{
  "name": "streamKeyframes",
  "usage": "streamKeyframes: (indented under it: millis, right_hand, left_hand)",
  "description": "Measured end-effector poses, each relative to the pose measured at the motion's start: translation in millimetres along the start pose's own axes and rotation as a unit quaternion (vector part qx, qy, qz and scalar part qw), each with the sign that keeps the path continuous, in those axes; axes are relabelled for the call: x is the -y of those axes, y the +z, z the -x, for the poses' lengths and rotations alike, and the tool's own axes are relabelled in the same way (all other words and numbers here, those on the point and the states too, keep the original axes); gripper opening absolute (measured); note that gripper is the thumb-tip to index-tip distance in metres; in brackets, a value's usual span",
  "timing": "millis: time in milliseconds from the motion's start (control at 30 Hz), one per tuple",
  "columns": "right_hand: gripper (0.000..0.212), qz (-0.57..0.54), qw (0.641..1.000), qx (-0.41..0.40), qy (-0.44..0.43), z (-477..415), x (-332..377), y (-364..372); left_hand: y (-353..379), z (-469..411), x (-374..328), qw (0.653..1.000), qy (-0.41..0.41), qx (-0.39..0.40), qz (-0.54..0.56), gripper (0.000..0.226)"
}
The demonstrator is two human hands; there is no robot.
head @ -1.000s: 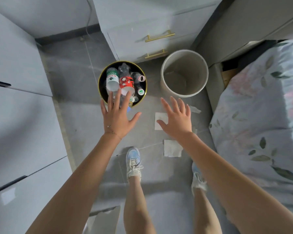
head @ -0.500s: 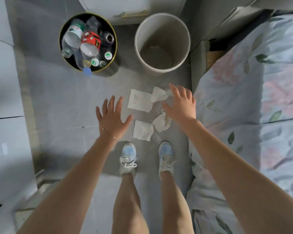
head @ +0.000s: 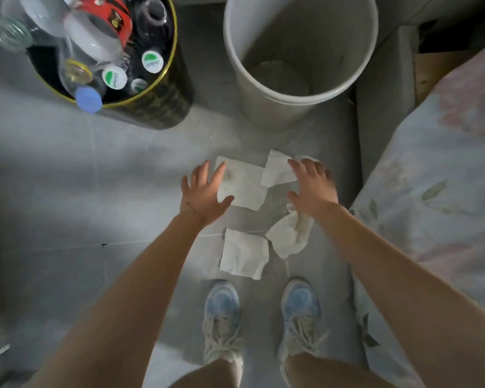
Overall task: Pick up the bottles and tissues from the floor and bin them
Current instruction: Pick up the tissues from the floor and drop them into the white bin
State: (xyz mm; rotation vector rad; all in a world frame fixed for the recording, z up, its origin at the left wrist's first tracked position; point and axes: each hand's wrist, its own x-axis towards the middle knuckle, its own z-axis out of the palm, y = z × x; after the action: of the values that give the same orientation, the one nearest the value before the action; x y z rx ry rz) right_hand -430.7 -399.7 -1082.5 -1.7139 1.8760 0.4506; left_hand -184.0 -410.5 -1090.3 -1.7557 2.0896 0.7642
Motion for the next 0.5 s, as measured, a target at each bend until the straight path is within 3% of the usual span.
streamKeyframes:
  millis: [100,200,333,500]
  right_hand:
    - [0.083,0.016,0.999,-0.033,-0.029,-47,-5,37]
    - [0.085,0.011,0.997,-0.066,-0.045,-81,-7,63]
    - [0.076,0.01,0.987,-0.148,-0.069,-101,-18,88]
    - [0.048,0.029,0.96,-0.262,-0.092,-97,-37,111]
  left_hand:
    - [43,-44,12,0.999,0.0,0.015,-0.031,0.081]
    - [79,-79,14,0.999,0.03,-0.026,-0.002,0.079]
    - [122,-98,12,0.983,0.12,-0.138,0.028,0.068]
    - [145,-105,14,0.958,0.138,-0.248,0.04,0.04]
